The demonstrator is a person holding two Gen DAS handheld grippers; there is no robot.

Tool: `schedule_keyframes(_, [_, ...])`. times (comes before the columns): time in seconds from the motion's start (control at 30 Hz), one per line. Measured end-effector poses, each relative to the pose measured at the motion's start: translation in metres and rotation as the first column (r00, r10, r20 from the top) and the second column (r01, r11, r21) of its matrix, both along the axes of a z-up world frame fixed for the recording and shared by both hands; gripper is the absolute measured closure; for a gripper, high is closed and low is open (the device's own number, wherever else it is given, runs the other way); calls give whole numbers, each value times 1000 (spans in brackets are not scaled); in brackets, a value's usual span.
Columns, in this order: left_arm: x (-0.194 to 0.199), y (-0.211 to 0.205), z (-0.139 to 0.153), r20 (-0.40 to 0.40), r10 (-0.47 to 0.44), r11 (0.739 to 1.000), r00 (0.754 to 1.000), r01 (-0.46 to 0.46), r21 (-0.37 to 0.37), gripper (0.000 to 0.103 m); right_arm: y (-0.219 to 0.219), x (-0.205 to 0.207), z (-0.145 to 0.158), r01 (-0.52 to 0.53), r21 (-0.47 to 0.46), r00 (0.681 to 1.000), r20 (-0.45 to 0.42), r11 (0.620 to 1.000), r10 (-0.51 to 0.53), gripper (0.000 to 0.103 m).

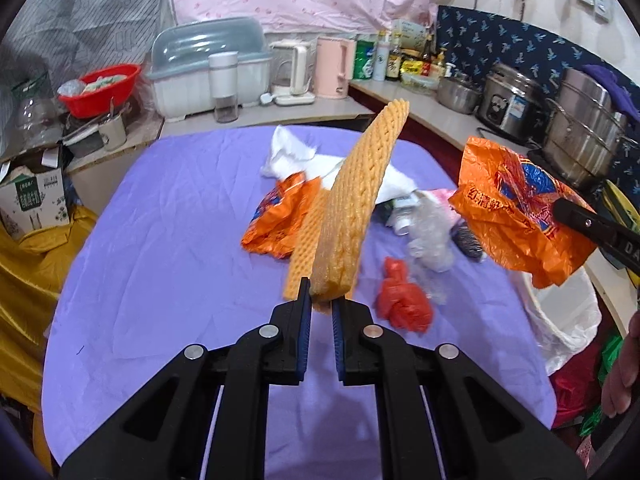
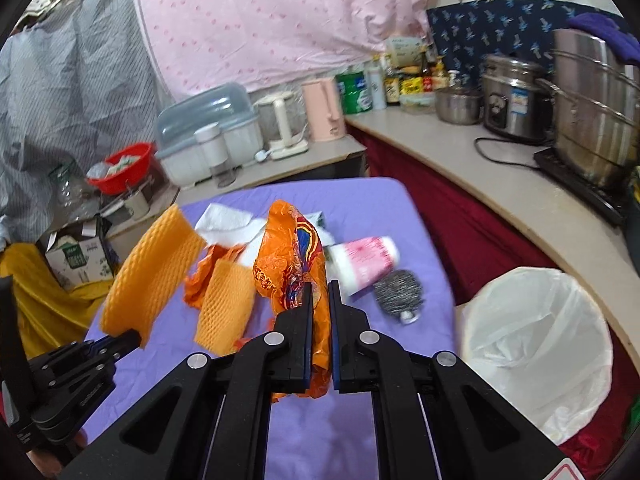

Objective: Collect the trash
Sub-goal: 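Carry both items over the white bin and open both tools to drop them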

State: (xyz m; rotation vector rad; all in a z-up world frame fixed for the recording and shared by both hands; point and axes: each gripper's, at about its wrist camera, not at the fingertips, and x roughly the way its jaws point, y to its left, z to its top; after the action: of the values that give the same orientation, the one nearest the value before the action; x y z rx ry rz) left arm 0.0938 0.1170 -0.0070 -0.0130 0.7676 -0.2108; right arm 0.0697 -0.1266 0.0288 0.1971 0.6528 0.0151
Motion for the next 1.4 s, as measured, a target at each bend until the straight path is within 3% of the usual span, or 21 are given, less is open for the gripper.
schedule_keyframes(0.2, [-17, -44, 23, 37, -106, 994, 994, 106, -3, 93, -56, -28, 16, 136, -19, 989, 53, 990, -135, 96])
schedule_keyframes(0.37, [-30, -97, 33, 67, -218, 976, 974, 218, 10, 94, -108, -48, 10, 263, -39, 964, 45, 964, -261, 96])
schedule_keyframes(0.57, [-35, -170, 29, 63, -348, 938, 935, 348, 11, 93, -163, -69, -19, 387, -50, 922, -16, 921, -388, 96])
schedule_keyframes(0.8, [-42, -244, 4, 9, -462, 887, 887, 462, 33, 93, -196, -76, -59, 442, -53, 890, -103, 896, -445, 96])
schedule_keyframes(1.07, [-38, -294, -24, -51, -503, 862, 863, 505, 38, 93, -211, -73, -89, 460, -45, 871, -169, 887, -461, 95])
schedule_keyframes(1.27, [-34, -308, -37, -91, -509, 858, 856, 513, 23, 91, -215, -73, -95, 476, -40, 862, -177, 879, -475, 88])
schedule_keyframes(1.33, [-33, -308, -38, -93, -501, 863, 860, 505, 27, 87, -216, -73, -94, 480, -38, 861, -171, 877, -479, 81])
schedule_keyframes(1.4, [-32, -307, -38, -94, -491, 869, 866, 495, 24, 73, -216, -75, -89, 483, -41, 861, -157, 875, -483, 74])
